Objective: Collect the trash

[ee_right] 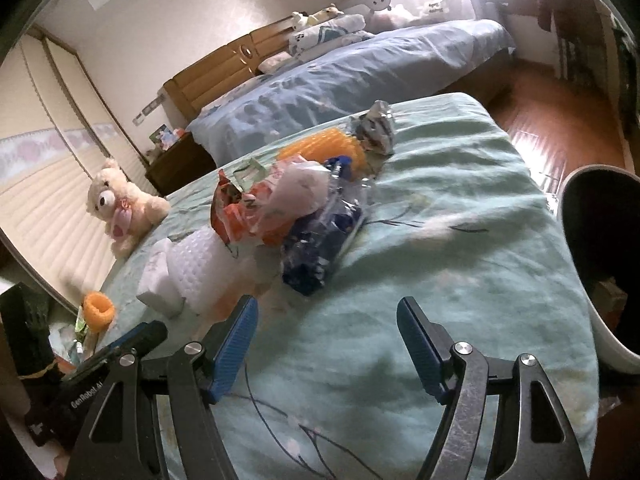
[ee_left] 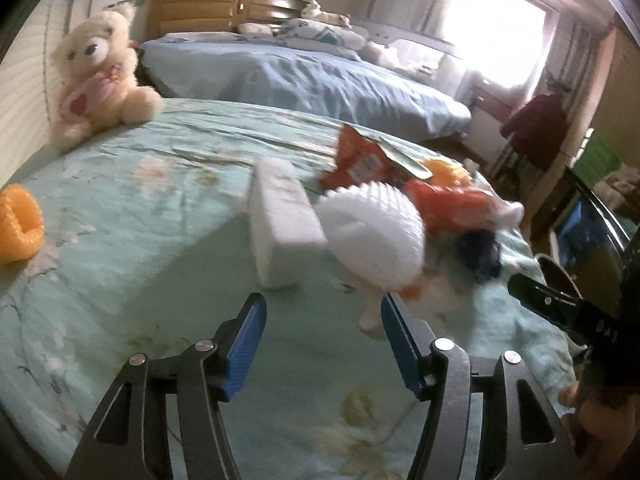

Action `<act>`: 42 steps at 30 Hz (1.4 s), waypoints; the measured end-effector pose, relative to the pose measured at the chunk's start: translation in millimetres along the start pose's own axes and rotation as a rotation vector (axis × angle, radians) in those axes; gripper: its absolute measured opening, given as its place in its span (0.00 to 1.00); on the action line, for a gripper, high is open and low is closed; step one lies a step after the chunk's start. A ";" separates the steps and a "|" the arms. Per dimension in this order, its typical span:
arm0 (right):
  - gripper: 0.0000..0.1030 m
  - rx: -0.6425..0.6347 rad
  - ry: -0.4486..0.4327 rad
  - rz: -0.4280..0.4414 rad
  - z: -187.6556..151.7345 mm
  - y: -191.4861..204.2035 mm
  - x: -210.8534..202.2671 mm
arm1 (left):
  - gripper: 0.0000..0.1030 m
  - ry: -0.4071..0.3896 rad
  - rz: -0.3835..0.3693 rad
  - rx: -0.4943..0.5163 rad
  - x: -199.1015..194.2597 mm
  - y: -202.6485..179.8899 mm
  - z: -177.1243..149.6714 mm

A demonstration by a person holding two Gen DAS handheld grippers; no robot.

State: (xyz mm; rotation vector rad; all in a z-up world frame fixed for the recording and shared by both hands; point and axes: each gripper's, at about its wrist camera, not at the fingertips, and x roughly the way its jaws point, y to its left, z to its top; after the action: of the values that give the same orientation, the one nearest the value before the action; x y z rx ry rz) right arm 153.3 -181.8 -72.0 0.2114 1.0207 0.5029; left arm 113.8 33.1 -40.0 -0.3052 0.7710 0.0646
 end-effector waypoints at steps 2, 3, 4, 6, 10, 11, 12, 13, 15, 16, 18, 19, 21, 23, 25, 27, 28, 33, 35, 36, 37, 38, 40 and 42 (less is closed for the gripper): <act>0.71 -0.006 0.001 -0.007 3.7 2.5 5.4 | 0.63 0.000 0.018 -0.007 4.1 2.6 4.9; 0.71 -0.012 0.002 -0.017 6.7 3.8 9.5 | 0.63 0.001 0.024 -0.007 6.5 3.5 6.8; 0.71 -0.016 0.003 -0.022 9.3 5.0 13.1 | 0.63 0.001 0.031 -0.006 8.6 3.8 8.8; 0.71 -0.026 0.009 -0.037 14.4 6.4 21.3 | 0.63 0.002 0.055 0.002 17.5 3.2 14.4; 0.66 -0.044 0.015 -0.060 21.3 8.3 34.5 | 0.61 -0.004 0.091 0.000 28.7 6.0 20.8; 0.57 -0.049 0.016 -0.067 21.2 8.4 36.3 | 0.61 -0.007 0.098 0.002 31.2 6.1 21.4; 0.50 -0.052 0.018 -0.076 21.7 8.3 38.2 | 0.56 -0.005 0.100 0.005 33.2 5.7 22.0; 0.35 -0.049 0.022 -0.083 22.0 7.3 39.3 | 0.50 -0.001 0.091 0.010 35.1 4.9 22.2; 0.33 -0.041 0.019 -0.081 21.4 4.0 37.2 | 0.28 0.009 0.077 0.028 37.3 4.9 21.8; 0.32 -0.044 0.013 -0.084 21.0 2.8 34.2 | 0.28 0.005 0.073 0.035 36.9 3.8 21.5; 0.31 -0.046 0.002 -0.090 19.9 0.4 28.5 | 0.27 -0.017 0.071 0.044 32.7 2.6 20.3; 0.30 -0.046 -0.006 -0.095 18.6 -2.5 22.8 | 0.27 -0.024 0.066 0.045 31.0 3.2 19.6; 0.29 -0.038 -0.016 -0.098 16.7 -8.3 14.5 | 0.27 -0.031 0.052 0.049 26.7 2.4 17.6; 0.29 -0.029 -0.022 -0.102 15.4 -13.7 8.6 | 0.27 -0.036 0.032 0.048 21.5 1.9 15.6; 0.29 -0.012 -0.027 -0.102 11.8 -21.8 0.7 | 0.27 -0.045 0.012 0.048 14.2 -1.3 13.6; 0.29 -0.003 -0.033 -0.105 9.4 -26.3 -4.7 | 0.27 -0.050 -0.011 0.049 6.2 -3.7 10.2; 0.29 0.001 -0.034 -0.104 7.7 -29.1 -8.0 | 0.27 -0.052 -0.020 0.054 2.6 -5.6 8.7; 0.29 0.020 -0.053 -0.105 0.6 -39.7 -25.6 | 0.27 -0.061 -0.068 0.102 -12.9 -20.1 1.9; 0.29 0.027 -0.063 -0.105 -1.2 -42.2 -31.8 | 0.27 -0.062 -0.089 0.116 -17.0 -25.8 -0.2; 0.29 0.031 -0.067 -0.107 -1.8 -43.9 -35.1 | 0.27 -0.065 -0.098 0.123 -18.8 -28.7 -0.8; 0.29 0.035 -0.072 -0.107 -2.4 -46.4 -39.1 | 0.27 -0.066 -0.105 0.135 -20.5 -32.9 -1.8; 0.29 0.041 -0.077 -0.107 -3.4 -48.2 -42.2 | 0.27 -0.065 -0.116 0.151 -21.7 -38.3 -4.0; 0.29 0.047 -0.084 -0.111 -4.9 -52.6 -48.4 | 0.27 -0.062 -0.137 0.176 -23.5 -46.8 -7.0; 0.29 0.055 -0.090 -0.115 -6.9 -57.9 -54.1 | 0.27 -0.060 -0.152 0.197 -24.8 -54.9 -9.1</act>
State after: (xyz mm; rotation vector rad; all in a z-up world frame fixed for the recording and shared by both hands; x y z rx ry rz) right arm 142.0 -259.1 -57.4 0.2214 0.9539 0.3581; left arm 99.1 -20.7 -15.3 -0.1732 0.6869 -0.1438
